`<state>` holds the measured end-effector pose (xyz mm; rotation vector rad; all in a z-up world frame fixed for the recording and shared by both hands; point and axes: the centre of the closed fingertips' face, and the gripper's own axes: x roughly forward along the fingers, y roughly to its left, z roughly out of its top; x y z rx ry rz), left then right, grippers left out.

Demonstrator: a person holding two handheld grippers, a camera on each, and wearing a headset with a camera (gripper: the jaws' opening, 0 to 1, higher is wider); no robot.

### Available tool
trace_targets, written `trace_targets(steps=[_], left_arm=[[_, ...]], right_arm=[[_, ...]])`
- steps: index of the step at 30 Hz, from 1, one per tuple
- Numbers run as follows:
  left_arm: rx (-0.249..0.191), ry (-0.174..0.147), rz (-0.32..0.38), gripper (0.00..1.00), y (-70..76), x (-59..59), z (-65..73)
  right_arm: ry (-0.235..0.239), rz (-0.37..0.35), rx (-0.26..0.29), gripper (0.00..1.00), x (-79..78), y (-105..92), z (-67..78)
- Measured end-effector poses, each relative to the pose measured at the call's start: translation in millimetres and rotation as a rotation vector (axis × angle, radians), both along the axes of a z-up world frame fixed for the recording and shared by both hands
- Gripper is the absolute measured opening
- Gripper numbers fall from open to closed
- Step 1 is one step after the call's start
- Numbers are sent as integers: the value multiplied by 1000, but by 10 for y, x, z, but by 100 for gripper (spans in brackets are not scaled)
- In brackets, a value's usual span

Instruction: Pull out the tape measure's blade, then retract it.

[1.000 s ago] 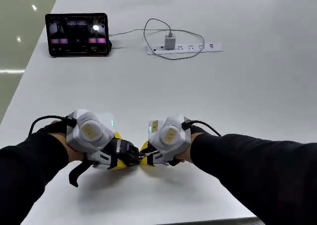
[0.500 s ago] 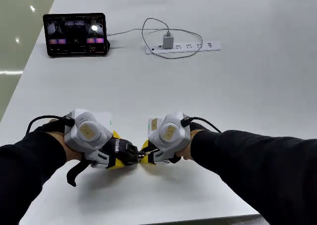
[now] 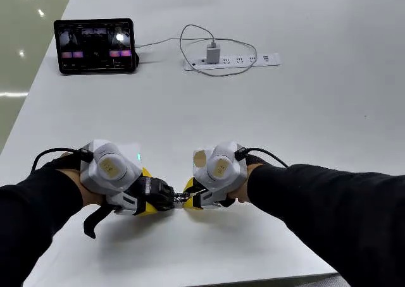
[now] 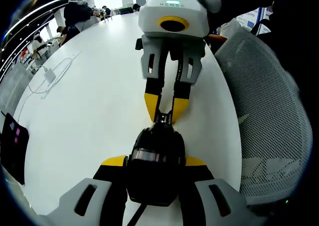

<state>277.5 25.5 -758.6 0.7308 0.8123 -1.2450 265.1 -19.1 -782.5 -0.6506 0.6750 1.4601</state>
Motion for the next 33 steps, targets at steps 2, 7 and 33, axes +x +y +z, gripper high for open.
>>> trace_targets(steps=[2, 7, 33], left_arm=[[1, 0, 0, 34, 1, 0, 0], [2, -2, -6, 34, 2, 1, 0], [6, -5, 2, 34, -5, 2, 0]], right_arm=[[3, -1, -1, 10, -3, -13, 0], [6, -1, -5, 10, -10, -50, 3], [4, -8, -33, 10, -1, -279, 9]])
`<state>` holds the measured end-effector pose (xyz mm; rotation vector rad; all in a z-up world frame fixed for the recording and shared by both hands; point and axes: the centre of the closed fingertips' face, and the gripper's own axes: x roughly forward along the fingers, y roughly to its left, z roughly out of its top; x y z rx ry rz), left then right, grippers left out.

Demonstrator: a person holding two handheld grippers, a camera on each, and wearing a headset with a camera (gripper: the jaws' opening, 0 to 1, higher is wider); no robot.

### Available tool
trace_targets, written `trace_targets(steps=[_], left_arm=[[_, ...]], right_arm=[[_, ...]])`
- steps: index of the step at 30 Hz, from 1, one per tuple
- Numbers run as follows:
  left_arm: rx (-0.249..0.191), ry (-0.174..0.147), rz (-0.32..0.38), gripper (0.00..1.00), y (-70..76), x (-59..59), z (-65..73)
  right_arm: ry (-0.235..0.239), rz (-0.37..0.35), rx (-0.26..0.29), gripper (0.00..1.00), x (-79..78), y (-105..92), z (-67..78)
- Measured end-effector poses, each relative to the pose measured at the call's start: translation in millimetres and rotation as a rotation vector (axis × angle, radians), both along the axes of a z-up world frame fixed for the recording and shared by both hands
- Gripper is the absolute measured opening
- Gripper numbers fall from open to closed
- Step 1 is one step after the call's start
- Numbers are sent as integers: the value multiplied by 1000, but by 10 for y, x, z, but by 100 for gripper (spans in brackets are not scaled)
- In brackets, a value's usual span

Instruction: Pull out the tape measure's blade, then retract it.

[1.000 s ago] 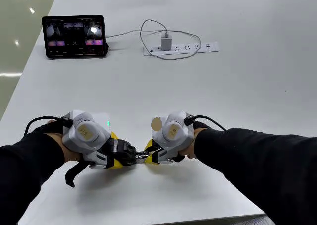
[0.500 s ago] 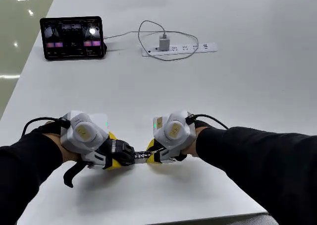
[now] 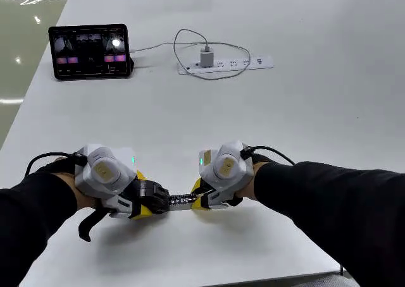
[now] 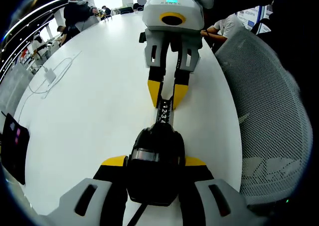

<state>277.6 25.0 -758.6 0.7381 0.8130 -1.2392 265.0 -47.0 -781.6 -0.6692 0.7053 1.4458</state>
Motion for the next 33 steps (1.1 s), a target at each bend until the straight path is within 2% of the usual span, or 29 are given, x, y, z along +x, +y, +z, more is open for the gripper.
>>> trace_targets(steps=[33], left_arm=[[-1, -4, 2, 34, 0, 2, 0]], right_arm=[[12, -7, -20, 10, 44, -305, -7]])
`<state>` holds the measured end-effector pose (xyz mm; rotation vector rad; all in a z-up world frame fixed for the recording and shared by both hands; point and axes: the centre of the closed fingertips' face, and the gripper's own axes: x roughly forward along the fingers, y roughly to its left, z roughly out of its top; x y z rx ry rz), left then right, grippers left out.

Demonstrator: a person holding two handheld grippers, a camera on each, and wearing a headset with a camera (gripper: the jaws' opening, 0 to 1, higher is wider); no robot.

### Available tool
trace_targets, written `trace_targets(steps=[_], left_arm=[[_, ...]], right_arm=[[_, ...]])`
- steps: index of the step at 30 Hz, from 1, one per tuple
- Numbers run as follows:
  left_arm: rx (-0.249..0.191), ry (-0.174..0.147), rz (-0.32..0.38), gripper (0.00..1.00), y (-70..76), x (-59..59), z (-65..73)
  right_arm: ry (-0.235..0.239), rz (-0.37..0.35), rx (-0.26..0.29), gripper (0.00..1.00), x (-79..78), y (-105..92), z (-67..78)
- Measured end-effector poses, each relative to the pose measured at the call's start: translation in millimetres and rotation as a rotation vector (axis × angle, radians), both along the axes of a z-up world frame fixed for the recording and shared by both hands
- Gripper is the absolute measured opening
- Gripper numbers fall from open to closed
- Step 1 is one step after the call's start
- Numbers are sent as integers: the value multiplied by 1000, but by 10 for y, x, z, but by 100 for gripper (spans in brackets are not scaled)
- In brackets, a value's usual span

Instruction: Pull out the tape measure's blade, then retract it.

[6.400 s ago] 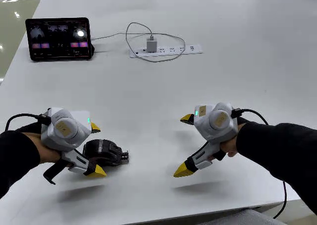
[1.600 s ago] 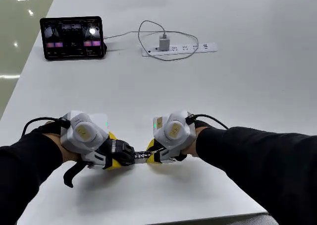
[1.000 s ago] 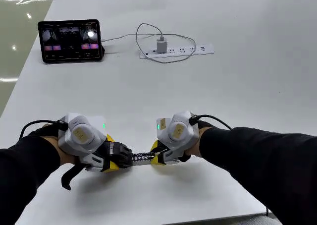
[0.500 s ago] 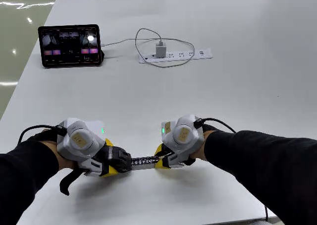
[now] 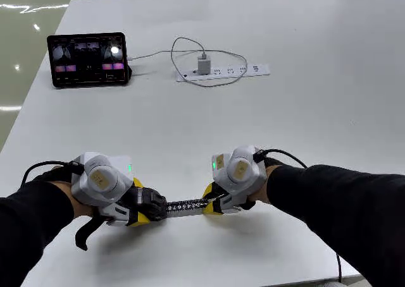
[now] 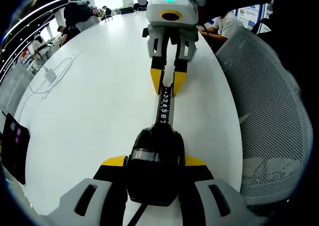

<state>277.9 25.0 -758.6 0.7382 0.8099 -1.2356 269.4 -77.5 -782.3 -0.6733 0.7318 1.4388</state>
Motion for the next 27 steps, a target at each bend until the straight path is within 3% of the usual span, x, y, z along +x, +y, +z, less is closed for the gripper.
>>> trace_targets(steps=[27], left_arm=[[4, -1, 1, 34, 2, 3, -1]], right_arm=[[5, -25, -13, 10, 24, -277, -5]])
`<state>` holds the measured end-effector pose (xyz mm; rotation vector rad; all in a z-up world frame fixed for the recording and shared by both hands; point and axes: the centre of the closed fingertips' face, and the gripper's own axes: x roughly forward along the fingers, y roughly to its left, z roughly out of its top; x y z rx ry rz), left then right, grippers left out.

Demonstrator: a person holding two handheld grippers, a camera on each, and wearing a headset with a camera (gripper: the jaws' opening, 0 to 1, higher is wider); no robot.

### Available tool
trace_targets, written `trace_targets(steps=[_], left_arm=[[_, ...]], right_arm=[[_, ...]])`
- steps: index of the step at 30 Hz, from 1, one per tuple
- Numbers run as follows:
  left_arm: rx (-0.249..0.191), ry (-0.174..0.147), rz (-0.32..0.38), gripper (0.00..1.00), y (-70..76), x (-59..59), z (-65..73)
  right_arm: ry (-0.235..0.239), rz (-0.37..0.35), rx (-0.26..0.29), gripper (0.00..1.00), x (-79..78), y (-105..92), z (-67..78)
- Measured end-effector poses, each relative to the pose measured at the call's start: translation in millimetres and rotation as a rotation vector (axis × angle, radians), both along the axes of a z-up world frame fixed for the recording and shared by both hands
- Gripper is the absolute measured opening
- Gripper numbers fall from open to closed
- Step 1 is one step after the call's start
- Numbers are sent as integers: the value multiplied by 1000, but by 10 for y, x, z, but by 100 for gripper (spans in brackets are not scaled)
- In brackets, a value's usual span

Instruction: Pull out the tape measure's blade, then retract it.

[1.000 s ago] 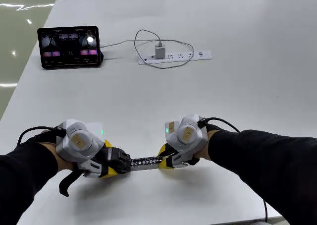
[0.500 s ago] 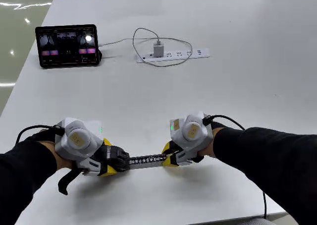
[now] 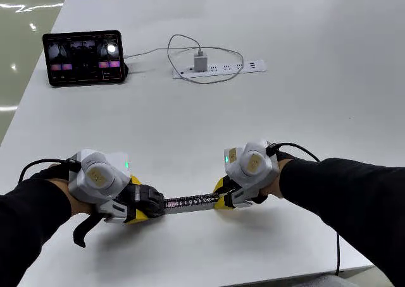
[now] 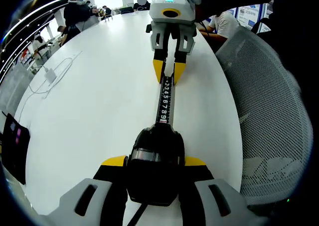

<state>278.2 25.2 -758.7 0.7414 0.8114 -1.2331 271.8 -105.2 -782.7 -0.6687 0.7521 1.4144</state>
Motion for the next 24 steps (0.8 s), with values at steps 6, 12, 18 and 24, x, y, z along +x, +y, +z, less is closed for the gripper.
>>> trace_targets(steps=[6, 12, 18, 24], left_arm=[[1, 0, 2, 34, 1, -1, 0], [1, 0, 1, 34, 0, -2, 1], [-1, 0, 3, 34, -1, 1, 1], [0, -3, 3, 34, -3, -2, 2]], right_arm=[[-1, 0, -5, 10, 3, -53, -7], [0, -4, -9, 10, -5, -105, -4], [-3, -1, -14, 10, -5, -160, 8], [-2, -5, -18, 10, -5, -207, 11]])
